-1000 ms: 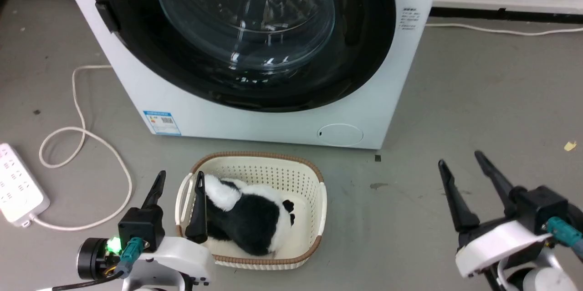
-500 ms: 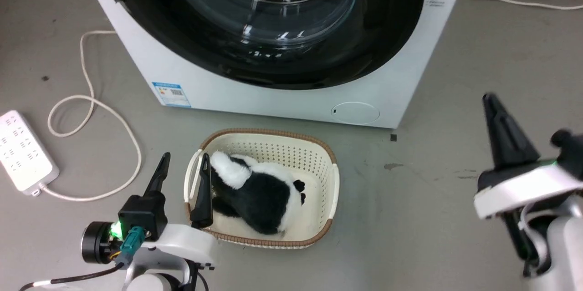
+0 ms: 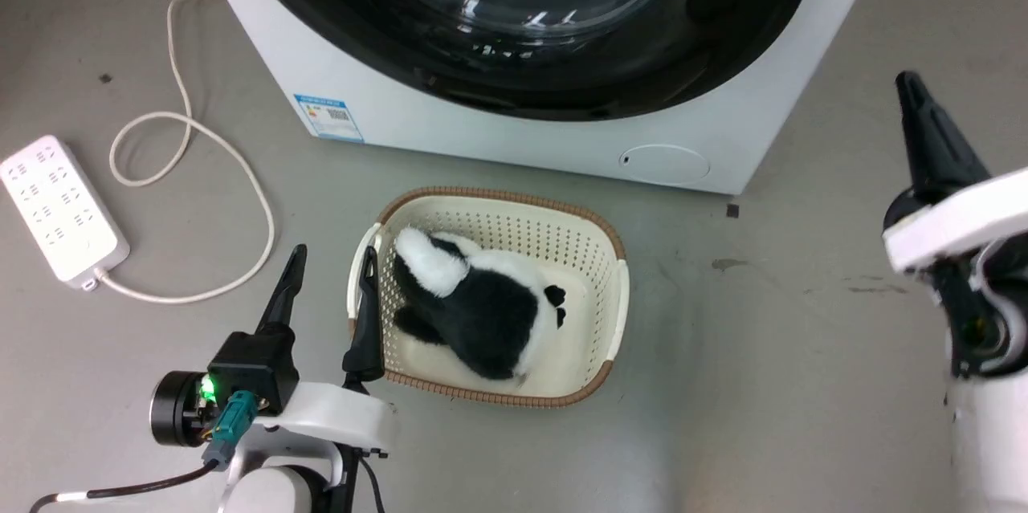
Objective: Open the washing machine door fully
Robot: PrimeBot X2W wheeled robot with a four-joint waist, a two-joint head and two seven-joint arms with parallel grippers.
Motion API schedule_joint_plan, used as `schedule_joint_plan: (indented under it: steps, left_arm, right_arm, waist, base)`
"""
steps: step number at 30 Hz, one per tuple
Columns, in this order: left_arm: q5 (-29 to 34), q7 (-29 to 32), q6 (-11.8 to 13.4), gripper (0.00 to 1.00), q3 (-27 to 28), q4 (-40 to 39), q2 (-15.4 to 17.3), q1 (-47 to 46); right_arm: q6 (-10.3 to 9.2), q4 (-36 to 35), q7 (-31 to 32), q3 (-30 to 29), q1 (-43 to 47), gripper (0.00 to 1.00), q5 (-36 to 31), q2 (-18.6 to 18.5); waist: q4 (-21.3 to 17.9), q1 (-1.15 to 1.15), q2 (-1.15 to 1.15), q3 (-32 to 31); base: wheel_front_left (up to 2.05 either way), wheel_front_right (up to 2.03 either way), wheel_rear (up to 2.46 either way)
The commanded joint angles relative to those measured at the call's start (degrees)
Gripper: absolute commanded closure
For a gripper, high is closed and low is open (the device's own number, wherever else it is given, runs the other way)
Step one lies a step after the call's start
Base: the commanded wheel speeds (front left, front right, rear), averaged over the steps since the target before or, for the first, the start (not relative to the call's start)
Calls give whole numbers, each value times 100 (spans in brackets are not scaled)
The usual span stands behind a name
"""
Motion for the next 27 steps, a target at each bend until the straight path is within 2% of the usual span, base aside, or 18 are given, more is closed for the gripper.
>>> schedule_joint_plan:
  steps: [1,15,27]
  left_arm:
    - [-33,-73,44,0,-28,-24,8,-137]
    - [-138,-229,76,0,-125,-14,9,-324]
    - [-253,-372,140,0,-220,-63,11,-449]
  right_arm:
    - [-2,87,102,-75,-246,100,160,25]
    - [-2,935,909,-711,-1455,100,728,189]
    - [-3,2160,1721,-1601,-2909,100,1008,235]
  waist:
    - [40,-1,0,60]
    - [226,-1,0,451]
    - [413,-1,0,868]
  base:
    - [0,0,0]
    - [0,0,0]
    - [0,0,0]
